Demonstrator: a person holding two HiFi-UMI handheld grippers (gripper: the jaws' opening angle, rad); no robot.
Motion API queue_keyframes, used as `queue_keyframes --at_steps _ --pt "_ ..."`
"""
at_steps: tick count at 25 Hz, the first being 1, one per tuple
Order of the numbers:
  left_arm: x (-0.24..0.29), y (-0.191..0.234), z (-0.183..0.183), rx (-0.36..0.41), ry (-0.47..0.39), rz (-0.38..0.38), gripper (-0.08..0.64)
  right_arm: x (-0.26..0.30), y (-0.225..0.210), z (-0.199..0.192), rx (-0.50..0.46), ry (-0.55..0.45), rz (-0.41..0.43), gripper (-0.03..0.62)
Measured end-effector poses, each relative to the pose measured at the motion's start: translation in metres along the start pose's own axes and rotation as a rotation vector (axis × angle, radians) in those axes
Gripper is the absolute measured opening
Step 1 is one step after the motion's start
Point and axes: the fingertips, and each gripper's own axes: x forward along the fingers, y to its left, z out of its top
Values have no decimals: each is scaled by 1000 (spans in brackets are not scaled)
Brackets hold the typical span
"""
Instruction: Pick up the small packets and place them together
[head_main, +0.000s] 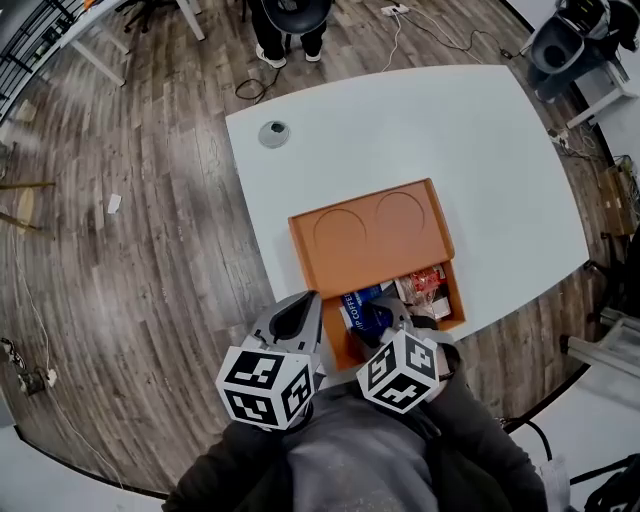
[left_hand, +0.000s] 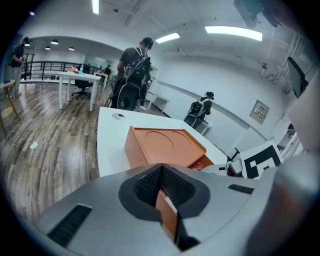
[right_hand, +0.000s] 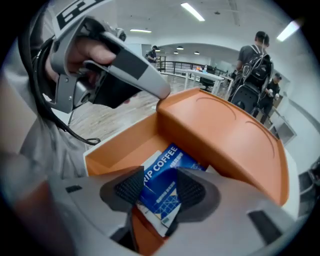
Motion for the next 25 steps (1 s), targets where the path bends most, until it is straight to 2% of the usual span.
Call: queue_keyframes --at_steps 3,5,12,18,25 --pt "1 2 -1 -5 1 -2 -3 3 -2 0 -23 16 -15 164" --pt "0 4 -1 -6 3 -5 -3 4 -6 2 -47 11 -61 18" --pt "-6 0 -3 8 13 -30 -3 -11 -6 9 -38 -17 -114 6" --pt "-21 -3 -1 46 -7 -66 -3 -31 17 20 -33 -58 -167 6" --pt "-37 -14 10 101 -44 -116 -3 -67 11 39 4 -143 -315 6"
